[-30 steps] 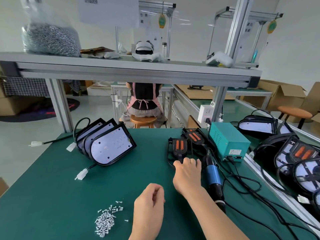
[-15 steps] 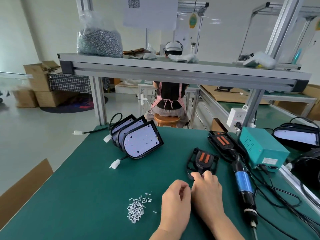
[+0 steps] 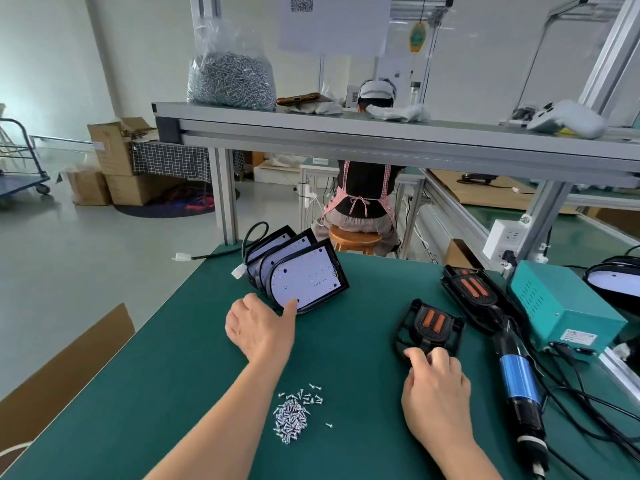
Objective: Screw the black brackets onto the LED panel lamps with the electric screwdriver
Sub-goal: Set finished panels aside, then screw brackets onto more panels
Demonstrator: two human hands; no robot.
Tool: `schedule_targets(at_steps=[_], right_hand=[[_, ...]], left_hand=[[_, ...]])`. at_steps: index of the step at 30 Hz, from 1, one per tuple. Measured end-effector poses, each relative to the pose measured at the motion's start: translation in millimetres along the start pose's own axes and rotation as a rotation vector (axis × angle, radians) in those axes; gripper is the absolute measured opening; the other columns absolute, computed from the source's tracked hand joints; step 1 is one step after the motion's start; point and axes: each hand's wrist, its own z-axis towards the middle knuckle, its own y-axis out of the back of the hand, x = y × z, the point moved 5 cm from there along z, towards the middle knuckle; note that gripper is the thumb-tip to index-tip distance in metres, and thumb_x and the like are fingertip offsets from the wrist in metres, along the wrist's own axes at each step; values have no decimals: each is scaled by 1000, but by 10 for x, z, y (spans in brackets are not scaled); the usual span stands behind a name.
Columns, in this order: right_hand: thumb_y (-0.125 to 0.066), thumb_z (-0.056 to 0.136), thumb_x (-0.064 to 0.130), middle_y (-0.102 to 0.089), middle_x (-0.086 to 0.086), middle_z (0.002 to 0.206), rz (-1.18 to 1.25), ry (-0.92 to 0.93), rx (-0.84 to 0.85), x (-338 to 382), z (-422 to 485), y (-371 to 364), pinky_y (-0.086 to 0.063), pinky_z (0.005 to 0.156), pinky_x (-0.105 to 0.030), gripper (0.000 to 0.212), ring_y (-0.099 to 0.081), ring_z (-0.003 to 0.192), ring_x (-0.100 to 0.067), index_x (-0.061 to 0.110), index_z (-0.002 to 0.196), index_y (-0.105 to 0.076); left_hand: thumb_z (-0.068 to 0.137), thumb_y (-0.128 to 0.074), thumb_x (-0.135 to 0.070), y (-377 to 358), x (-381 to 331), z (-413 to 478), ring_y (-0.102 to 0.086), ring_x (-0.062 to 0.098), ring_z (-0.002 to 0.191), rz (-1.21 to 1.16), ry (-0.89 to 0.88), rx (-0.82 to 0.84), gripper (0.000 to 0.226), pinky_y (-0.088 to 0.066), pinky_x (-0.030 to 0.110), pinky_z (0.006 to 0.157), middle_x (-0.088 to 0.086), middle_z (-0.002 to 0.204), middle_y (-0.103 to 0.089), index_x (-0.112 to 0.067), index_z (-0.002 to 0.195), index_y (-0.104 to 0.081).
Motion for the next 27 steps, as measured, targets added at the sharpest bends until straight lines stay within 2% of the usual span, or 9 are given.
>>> schedule_targets(at_steps=[5,9,12,15,18,21,23,25,27], right_hand=[[-51,96,14,-48,-1,107,-14,9,1,7,4,-5,-41,97,-45,36,-47,100,-25,24,129,-61],[-49,98,15,-46,1,106,0,16,-8,6,-1,4,-39,98,-42,35,-46,100,-23,25,130,-59],[-40,103,17,-40,5,109,22,9,16,-7,17,-7,-36,102,-38,35,-40,103,-18,31,134,-50],[-38,104,14,-36,7,109,70,-11,24,-27,25,1,-35,103,-36,33,-37,102,-16,32,131,-47],[-36,106,15,-39,5,109,104,-26,22,-36,32,15,-37,99,-36,29,-36,101,-17,28,129,-47],[-38,106,14,-48,0,112,212,-68,-6,-45,52,44,-40,92,-38,26,-37,100,-21,21,127,-51],[-39,105,11,-51,-6,113,328,-105,-60,-70,47,78,-42,88,-41,25,-37,101,-23,15,125,-52],[-41,104,7,-52,-10,113,444,-128,-147,-90,18,129,-41,85,-41,23,-35,100,-23,10,124,-53],[-45,102,2,-53,-13,110,551,-154,-252,-118,-7,190,-38,85,-39,23,-35,99,-22,5,122,-55]], left_hand=[[85,-48,-73,-108,15,261,-34,32,134,239,56,155,69,-20,45,118,8,133,-50,-13,116,-62],[90,-50,-56,-129,-31,313,-37,30,125,268,53,206,39,-30,43,107,5,122,-53,-18,90,-58],[88,-51,-44,-139,-60,267,-38,28,118,257,55,230,28,-31,40,101,3,113,-55,-18,77,-54],[86,-49,-46,-161,-134,167,-40,27,118,284,12,268,32,-32,39,97,3,114,-58,-18,92,-65],[86,-50,-46,-181,-262,1,-48,29,116,292,-53,293,43,-39,39,95,5,119,-59,-13,108,-64],[85,-54,-40,-179,-402,-234,-59,27,82,115,-73,345,32,-48,32,71,10,109,-62,-8,85,-61],[84,-56,-30,-200,-480,-414,-60,22,53,-75,-30,407,28,-46,27,55,13,81,-72,-7,67,-55],[86,-57,-22,-227,-540,-653,-62,17,39,-264,77,476,22,-45,25,51,12,63,-70,-9,69,-52],[87,-60,-22,-300,-585,-933,-66,17,43,-451,217,558,14,-46,25,53,8,76,-68,-10,83,-53]])
